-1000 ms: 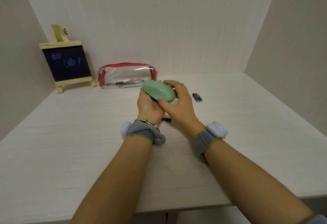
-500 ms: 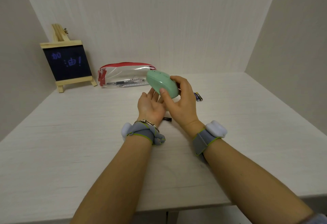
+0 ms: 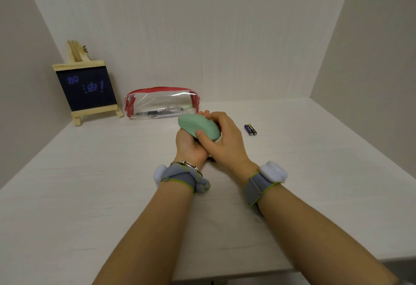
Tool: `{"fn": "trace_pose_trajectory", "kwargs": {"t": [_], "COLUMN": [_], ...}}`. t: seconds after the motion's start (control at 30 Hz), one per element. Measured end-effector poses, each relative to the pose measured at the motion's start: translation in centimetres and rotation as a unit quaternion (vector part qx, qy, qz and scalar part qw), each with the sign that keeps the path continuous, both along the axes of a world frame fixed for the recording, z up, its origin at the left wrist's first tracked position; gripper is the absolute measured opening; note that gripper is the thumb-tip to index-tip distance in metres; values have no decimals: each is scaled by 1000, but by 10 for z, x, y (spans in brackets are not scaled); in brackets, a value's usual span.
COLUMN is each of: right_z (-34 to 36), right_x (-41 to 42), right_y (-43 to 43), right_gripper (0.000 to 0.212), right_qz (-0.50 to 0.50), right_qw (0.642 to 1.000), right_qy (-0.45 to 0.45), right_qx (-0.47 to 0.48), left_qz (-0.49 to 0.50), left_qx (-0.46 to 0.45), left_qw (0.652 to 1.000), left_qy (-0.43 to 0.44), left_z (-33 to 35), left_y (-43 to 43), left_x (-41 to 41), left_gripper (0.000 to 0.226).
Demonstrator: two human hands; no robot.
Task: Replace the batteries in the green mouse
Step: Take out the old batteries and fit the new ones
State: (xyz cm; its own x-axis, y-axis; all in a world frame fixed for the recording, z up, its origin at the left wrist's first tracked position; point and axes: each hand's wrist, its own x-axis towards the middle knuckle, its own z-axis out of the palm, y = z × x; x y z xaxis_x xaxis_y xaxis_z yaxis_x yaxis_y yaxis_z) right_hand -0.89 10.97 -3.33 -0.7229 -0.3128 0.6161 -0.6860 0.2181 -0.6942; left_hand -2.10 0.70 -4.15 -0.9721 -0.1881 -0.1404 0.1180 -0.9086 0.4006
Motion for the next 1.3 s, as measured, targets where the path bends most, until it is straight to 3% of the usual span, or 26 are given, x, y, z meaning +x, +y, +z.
{"fn": "trace_pose_trajectory", "kwargs": {"t": [1.3], "right_z": [1], "right_x": [2], "right_y": [-1], "right_gripper": [45], "right_qz": [6], "right_qw": [999], "right_qy": [-34], "right_qx": [-33], "left_qz": [23], "left_qx": [-31], "left_qw": [999], "left_qy": [-34], "left_z": [21], "left_y": [8], "left_x": [17], "left_gripper": [22]}}
